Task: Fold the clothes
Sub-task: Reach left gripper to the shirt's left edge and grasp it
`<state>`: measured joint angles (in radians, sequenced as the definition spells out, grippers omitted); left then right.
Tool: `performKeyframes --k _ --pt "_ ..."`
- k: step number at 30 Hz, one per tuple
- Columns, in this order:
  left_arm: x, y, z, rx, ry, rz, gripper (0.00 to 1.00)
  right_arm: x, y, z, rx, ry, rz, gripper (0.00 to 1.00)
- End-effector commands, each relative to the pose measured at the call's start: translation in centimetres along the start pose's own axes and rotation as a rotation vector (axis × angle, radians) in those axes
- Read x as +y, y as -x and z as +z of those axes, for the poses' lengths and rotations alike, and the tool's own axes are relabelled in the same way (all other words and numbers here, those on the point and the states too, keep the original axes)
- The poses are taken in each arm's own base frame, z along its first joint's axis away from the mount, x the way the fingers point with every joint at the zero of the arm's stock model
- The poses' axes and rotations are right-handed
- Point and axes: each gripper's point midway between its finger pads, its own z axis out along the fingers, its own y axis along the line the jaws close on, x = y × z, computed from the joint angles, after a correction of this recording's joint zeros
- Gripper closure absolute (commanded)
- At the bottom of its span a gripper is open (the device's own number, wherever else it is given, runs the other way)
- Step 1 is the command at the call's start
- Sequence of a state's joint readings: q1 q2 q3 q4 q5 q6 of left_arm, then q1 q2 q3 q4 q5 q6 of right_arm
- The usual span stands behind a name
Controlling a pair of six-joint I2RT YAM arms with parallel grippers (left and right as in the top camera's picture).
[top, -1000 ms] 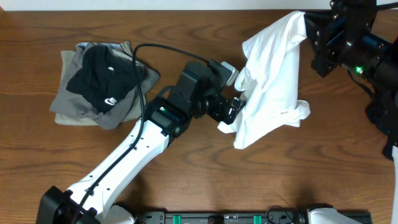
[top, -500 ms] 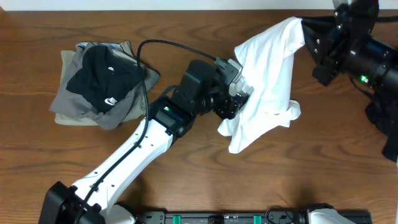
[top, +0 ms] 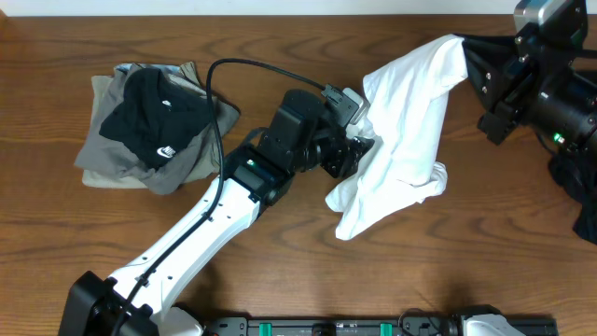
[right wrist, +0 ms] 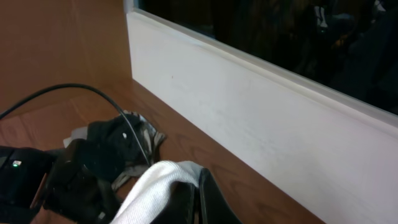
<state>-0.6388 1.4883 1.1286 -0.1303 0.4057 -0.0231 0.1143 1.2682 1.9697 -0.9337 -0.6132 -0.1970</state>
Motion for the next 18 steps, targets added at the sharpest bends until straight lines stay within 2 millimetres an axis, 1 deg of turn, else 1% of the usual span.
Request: performKeyframes --k 1,4,8,11,18 --pt "-0.5 1.7 -1.2 -0.049 -0.003 0.04 0.36 -0.1 0.4 -0.4 -0.01 -0.015 -0.029 0.97" --pt "-0.5 2.3 -1.9 -0.068 0.001 0.054 0.35 -0.1 0.4 -0.4 -0.01 -0.014 -0.03 0.97" --pt "0.0 2.7 -2.5 -0.084 0.015 0.055 0.35 0.0 0.4 -0.5 -0.011 -0.014 -0.031 0.98" --pt "0.4 2.8 -2.6 -0.085 0.021 0.051 0.35 0.0 0.3 -0.5 -0.005 -0.013 -0.052 0.98" --pt "0.4 2.5 -2.6 -0.072 0.022 0.058 0.35 0.3 0.1 -0.7 0.0 -0.007 -0.047 0.98"
